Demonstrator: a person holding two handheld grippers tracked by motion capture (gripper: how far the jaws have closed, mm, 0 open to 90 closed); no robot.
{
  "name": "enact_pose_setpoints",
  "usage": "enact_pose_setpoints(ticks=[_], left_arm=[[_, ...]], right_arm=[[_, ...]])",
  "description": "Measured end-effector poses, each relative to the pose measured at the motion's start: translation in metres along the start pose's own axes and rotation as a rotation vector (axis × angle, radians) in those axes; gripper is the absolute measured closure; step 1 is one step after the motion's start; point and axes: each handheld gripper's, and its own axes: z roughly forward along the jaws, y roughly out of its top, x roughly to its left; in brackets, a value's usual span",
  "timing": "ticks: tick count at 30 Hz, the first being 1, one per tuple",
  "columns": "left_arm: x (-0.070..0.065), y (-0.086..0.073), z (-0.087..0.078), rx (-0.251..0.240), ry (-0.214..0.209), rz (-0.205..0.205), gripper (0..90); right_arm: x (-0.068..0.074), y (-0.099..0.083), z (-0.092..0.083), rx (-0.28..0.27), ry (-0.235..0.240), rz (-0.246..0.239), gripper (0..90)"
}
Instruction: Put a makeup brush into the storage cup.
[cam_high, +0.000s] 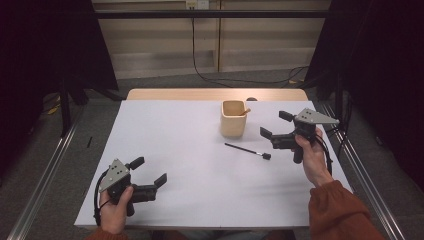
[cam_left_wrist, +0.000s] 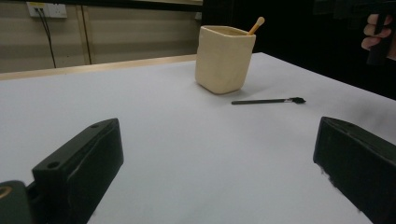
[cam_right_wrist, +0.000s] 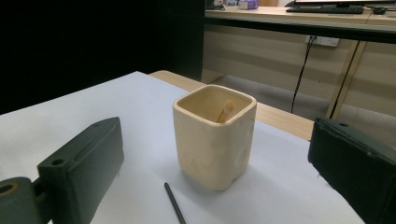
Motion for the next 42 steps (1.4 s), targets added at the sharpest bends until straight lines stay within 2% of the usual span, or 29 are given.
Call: enact_pose_setpoints(ticks=[10,13,20,25,32,36,39,42], left_arm=[[0.000,0.000,0.001,0.004,-0.001,0.006,1.5],[0.000,0.000,0.001,0.006,-0.002,0.006,1.6],[0.001,0.000,0.001,0.006,-0.002,0.005,1.6],[0.001,0.000,0.001,0.009,-0.003,0.007,1.6],[0.001,0.000,0.001,0.009,-0.004,0.008,1.5],[0.001,0.000,0.002,0.011,-0.002,0.008,1.6],[0.001,0.000,0.003,0.009,-0.005,0.009,1.6],[0.001,0.000,0.003,0.012,-0.005,0.011,1.6]], right_arm=[[-0.011,0.009,0.017,0.003,-0.003,0.009,2.6],[-0.014,0.014,0.022,0.020,-0.014,0.004,3.1],[-0.018,0.019,0.032,0.038,0.001,0.014,5.0],[-0.018,0.017,0.041,0.107,0.007,0.036,8.5],[-0.020,0.015,0.042,0.148,0.060,0.061,11.5],[-0.022,0.015,0.041,0.187,0.089,0.063,9.6],[-0.023,0.017,0.040,0.245,0.103,0.074,5.4],[-0.024,0.019,0.041,0.311,0.099,0.053,4.1]])
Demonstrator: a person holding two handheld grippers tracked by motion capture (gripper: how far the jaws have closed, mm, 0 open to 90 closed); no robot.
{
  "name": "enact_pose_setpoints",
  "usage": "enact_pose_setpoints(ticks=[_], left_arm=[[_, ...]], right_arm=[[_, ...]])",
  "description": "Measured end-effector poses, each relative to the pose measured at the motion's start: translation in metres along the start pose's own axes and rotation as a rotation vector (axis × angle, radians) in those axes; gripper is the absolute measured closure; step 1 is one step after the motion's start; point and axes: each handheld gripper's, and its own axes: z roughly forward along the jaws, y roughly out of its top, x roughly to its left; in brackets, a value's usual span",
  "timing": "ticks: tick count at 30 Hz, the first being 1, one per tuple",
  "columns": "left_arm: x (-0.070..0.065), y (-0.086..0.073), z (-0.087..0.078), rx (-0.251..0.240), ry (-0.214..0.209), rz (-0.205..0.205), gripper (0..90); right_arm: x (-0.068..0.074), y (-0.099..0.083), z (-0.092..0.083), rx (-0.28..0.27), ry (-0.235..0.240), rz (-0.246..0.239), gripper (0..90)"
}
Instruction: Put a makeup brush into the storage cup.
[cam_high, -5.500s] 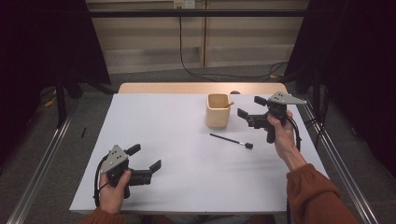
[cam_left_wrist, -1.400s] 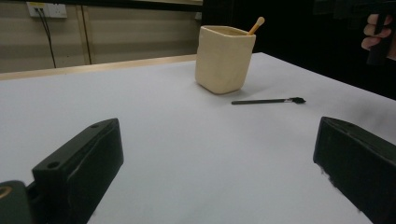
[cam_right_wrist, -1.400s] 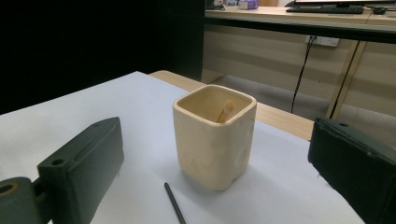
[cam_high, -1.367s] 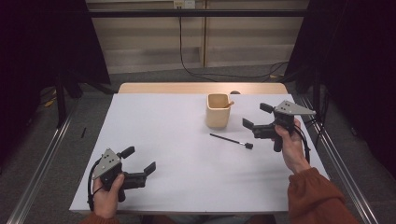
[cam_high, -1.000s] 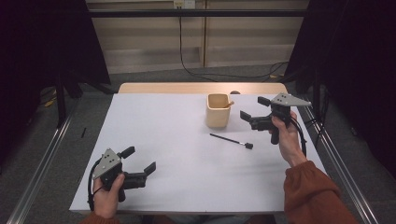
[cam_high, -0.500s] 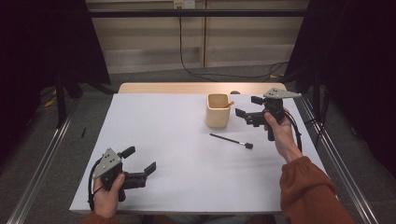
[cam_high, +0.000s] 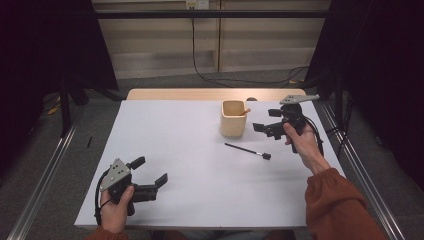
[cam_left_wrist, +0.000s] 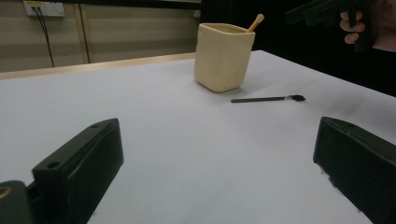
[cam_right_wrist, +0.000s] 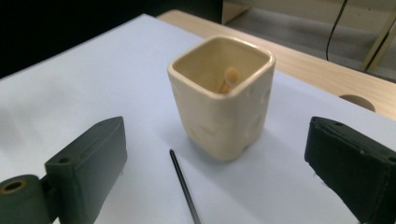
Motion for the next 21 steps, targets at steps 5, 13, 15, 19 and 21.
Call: enact_pose_setpoints(ticks=[5,13,15,19,21], left_arm=[[0.001,0.000,0.000,-0.001,0.001,-0.003,1.5],[0.001,0.000,0.000,0.001,0.003,-0.003,1.6],[0.001,0.000,0.000,0.003,0.003,-0.002,1.6],[0.001,0.000,0.000,0.003,0.002,-0.004,1.5],[0.001,0.000,-0.001,0.003,0.003,-0.002,1.6]], right_arm=[[-0.001,0.003,0.001,0.089,0.006,-0.023,2.6],[-0.001,0.005,0.012,0.210,0.048,-0.051,3.2],[-0.002,0.006,0.013,0.223,0.068,-0.048,3.2],[-0.003,0.012,0.017,0.286,0.088,-0.063,3.8],[-0.003,0.014,0.018,0.320,0.096,-0.077,5.5]])
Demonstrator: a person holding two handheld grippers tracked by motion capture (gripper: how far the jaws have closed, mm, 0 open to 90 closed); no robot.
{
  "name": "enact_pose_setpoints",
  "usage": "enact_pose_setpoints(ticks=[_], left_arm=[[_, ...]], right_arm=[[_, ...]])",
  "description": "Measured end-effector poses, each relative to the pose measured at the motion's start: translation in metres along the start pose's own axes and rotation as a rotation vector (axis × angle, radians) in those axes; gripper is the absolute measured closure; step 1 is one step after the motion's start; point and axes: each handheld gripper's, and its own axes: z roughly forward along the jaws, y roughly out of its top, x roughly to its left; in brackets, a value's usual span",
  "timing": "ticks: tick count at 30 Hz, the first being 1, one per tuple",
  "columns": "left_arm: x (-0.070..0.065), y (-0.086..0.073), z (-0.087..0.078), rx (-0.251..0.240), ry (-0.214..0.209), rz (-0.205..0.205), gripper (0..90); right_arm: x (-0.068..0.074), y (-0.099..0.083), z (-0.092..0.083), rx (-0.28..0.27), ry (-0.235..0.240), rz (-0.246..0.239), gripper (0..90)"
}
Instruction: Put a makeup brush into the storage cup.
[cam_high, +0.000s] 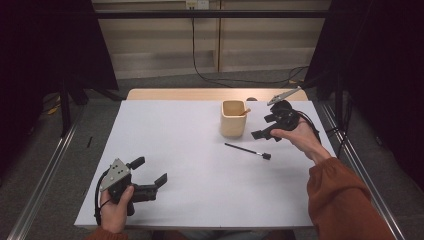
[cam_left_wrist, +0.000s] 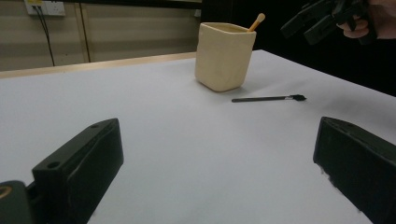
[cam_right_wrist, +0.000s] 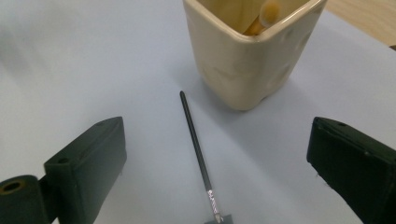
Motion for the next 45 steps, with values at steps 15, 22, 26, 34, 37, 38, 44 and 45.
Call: enact_pose_setpoints(ticks=[15,22,26,34,37,38,44,45], left_arm=[[0.000,0.000,0.000,0.004,-0.003,0.004,1.5],[0.000,0.000,0.000,0.004,-0.003,0.001,1.6],[0.000,-0.001,0.000,0.005,-0.005,0.003,1.6],[0.000,-0.001,0.001,0.006,-0.005,0.004,1.6],[0.000,-0.001,0.001,0.008,-0.005,0.006,1.5],[0.000,-0.001,0.001,0.008,-0.005,0.006,1.6],[0.000,-0.001,0.001,0.008,-0.006,0.005,1.6],[0.000,-0.001,0.001,0.009,-0.006,0.006,1.6]], right_arm=[[-0.001,0.006,0.022,0.261,0.048,-0.085,19.6],[-0.002,0.006,0.032,0.347,0.077,-0.117,32.9],[-0.003,0.005,0.034,0.378,0.085,-0.130,40.4],[-0.004,-0.001,0.045,0.458,0.091,-0.166,49.9],[-0.005,-0.002,0.047,0.472,0.093,-0.164,55.3],[-0.006,-0.002,0.048,0.474,0.093,-0.161,57.7],[-0.006,-0.006,0.057,0.514,0.094,-0.175,64.5],[-0.006,-0.006,0.057,0.515,0.098,-0.176,64.6]])
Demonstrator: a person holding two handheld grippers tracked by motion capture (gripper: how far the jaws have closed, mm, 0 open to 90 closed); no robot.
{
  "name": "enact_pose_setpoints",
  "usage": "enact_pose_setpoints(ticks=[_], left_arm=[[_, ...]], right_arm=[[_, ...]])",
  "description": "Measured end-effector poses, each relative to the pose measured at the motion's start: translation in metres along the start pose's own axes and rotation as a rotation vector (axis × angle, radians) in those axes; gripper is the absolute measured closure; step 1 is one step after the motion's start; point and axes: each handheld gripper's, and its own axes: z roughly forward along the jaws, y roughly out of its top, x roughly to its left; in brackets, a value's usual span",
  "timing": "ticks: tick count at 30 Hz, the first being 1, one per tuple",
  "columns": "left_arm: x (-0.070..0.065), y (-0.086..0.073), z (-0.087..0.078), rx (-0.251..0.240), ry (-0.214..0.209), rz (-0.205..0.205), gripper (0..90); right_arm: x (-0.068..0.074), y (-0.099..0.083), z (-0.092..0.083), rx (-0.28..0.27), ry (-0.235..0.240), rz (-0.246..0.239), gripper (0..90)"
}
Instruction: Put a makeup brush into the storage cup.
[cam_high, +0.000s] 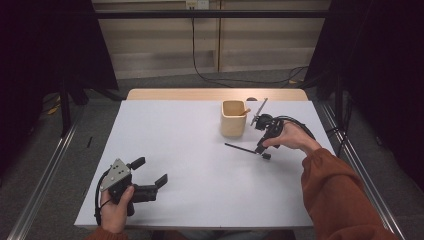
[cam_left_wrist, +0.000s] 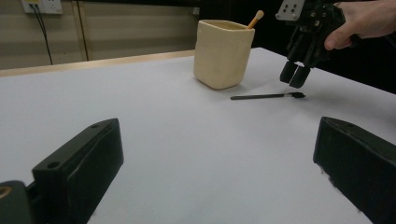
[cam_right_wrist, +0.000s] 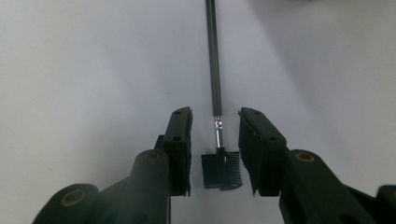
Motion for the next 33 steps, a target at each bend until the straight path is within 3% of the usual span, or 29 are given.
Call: enact_pose_setpoints(ticks=[26,28,33], left_arm=[[0.000,0.000,0.000,0.000,-0.002,0.000,1.5],[0.000,0.000,0.000,0.000,-0.001,0.000,1.6],[-0.001,0.000,-0.001,-0.001,-0.001,-0.002,1.5]], right_arm=[[0.000,0.006,0.023,0.064,-0.033,-0.031,69.4],[0.001,0.006,0.023,0.075,-0.040,-0.025,69.6],[0.008,0.007,0.025,0.088,-0.088,-0.060,69.5]])
